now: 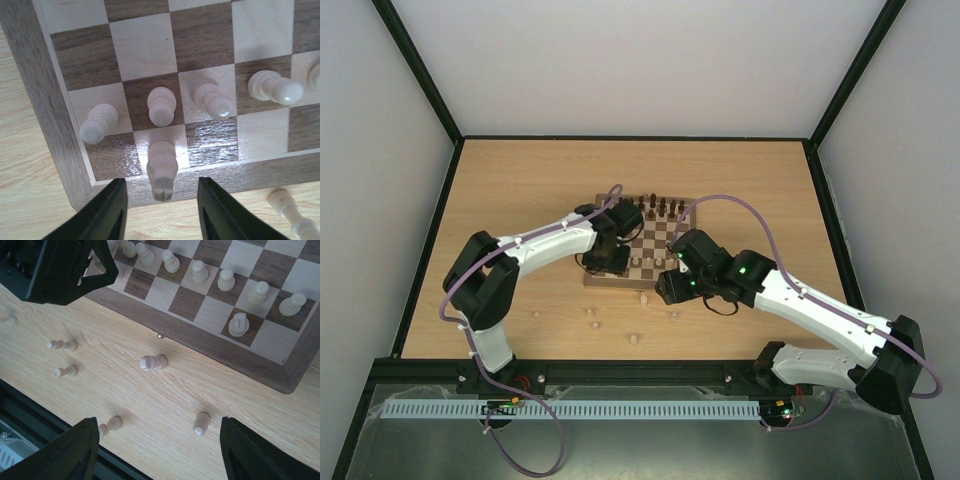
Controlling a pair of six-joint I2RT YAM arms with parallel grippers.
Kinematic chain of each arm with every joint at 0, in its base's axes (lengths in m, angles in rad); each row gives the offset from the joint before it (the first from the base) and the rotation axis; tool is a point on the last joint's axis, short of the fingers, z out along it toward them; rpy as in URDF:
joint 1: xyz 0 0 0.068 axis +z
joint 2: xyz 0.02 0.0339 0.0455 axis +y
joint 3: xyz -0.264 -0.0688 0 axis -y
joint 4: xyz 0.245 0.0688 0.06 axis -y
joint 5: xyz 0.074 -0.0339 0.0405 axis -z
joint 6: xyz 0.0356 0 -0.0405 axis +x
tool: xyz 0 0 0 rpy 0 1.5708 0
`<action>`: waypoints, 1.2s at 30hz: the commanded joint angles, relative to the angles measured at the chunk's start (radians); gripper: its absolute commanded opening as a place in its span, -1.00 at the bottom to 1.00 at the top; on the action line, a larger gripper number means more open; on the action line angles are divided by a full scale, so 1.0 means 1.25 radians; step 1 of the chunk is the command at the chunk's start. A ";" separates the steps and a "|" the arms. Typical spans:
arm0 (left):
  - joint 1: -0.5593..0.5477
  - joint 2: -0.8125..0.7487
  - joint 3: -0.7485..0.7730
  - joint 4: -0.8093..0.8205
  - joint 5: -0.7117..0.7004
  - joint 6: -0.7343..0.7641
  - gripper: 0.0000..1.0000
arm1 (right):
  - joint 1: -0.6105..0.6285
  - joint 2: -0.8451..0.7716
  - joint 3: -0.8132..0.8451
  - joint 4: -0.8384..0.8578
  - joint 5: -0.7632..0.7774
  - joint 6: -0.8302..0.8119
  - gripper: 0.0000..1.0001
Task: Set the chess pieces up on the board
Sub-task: Place the chess piece on the chessboard, then pick up the chess piece at the center of the board.
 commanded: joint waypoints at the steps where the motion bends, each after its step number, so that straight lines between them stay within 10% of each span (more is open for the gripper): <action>1: -0.011 -0.085 0.016 -0.026 -0.008 -0.001 0.00 | 0.005 0.004 -0.008 -0.021 0.005 -0.003 0.44; 10: -0.027 -0.369 -0.090 0.056 -0.048 -0.036 0.95 | 0.005 0.040 -0.022 -0.018 0.010 0.011 0.60; 14: -0.027 -0.494 -0.175 0.106 -0.060 -0.066 0.98 | 0.006 0.053 -0.042 -0.003 0.014 0.029 0.99; 21: -0.027 -0.656 -0.308 0.192 -0.063 -0.099 0.99 | 0.006 0.089 -0.064 0.043 0.006 0.056 1.00; 29: -0.025 -0.711 -0.332 0.178 -0.110 -0.089 0.98 | 0.064 0.235 0.016 0.059 0.043 0.072 0.31; 36: -0.023 -0.735 -0.363 0.183 -0.115 -0.083 0.98 | 0.094 0.355 0.093 0.047 0.069 0.073 0.09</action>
